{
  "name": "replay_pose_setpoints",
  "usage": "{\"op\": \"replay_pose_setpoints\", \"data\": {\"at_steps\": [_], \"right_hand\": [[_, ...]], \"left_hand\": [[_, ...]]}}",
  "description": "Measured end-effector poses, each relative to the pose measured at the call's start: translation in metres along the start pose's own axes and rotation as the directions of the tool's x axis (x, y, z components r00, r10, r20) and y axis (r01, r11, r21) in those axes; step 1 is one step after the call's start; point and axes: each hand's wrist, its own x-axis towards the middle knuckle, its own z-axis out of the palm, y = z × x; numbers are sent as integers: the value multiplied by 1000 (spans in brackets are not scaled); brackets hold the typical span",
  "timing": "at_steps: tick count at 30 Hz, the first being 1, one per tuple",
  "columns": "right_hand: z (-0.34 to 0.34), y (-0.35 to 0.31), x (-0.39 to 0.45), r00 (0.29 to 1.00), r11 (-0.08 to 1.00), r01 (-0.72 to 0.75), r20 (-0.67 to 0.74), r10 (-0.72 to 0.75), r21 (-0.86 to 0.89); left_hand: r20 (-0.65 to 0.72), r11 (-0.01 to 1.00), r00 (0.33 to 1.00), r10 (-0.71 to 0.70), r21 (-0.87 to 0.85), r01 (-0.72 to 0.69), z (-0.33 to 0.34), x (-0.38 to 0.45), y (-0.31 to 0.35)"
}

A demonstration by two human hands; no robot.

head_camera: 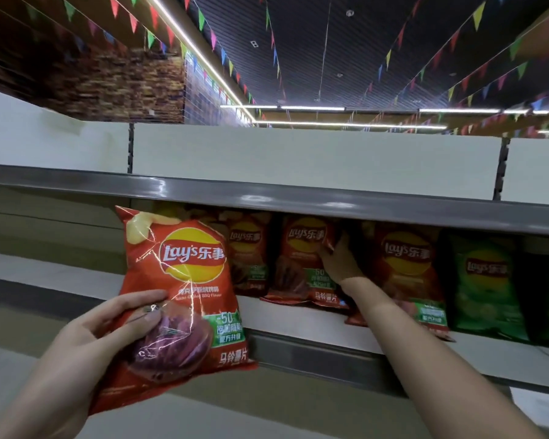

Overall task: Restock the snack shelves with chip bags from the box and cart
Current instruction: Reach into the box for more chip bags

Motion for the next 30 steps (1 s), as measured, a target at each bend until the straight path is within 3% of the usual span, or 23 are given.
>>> {"op": "replay_pose_setpoints", "data": {"at_steps": [3, 8, 13, 18, 20, 23, 24, 26, 28, 30], "right_hand": [[6, 7, 14, 1000, 998, -21, 22, 19, 58], [15, 16, 33, 995, 995, -86, 47, 88, -48], [17, 10, 26, 989, 986, -124, 68, 132, -114], [-21, -3, -18, 999, 995, -19, 53, 13, 98], [-33, -10, -48, 991, 985, -43, 131, 22, 164], [-39, -8, -63, 970, 986, -27, 234, 67, -167], [-36, -6, -64, 972, 974, -23, 224, 75, -226], [-27, 2, -60, 985, 948, -35, 152, 87, -316], [-16, 13, -51, 995, 919, -1, 96, 42, -394], [-6, 24, -42, 996, 906, 0, 82, 38, -424]], "left_hand": [[33, 1000, 999, -4, -13, 5, 1, 7, -3], [41, 989, 995, -93, -111, 97, 18, 27, -12], [156, 985, 978, -139, -81, 153, 52, 48, -19], [181, 997, 982, -48, -55, 58, 89, 84, -35], [191, 1000, 982, -11, -21, 16, 107, 98, -47], [232, 987, 972, 34, 145, -69, 137, 117, -59], [245, 946, 968, 59, 296, -132, 145, 123, -62], [184, 722, 970, 159, 648, -241, 154, 136, -69], [-22, 456, 961, 275, 883, -110, 153, 142, -65], [-117, 334, 965, 236, 942, 32, 144, 153, -62]]}}
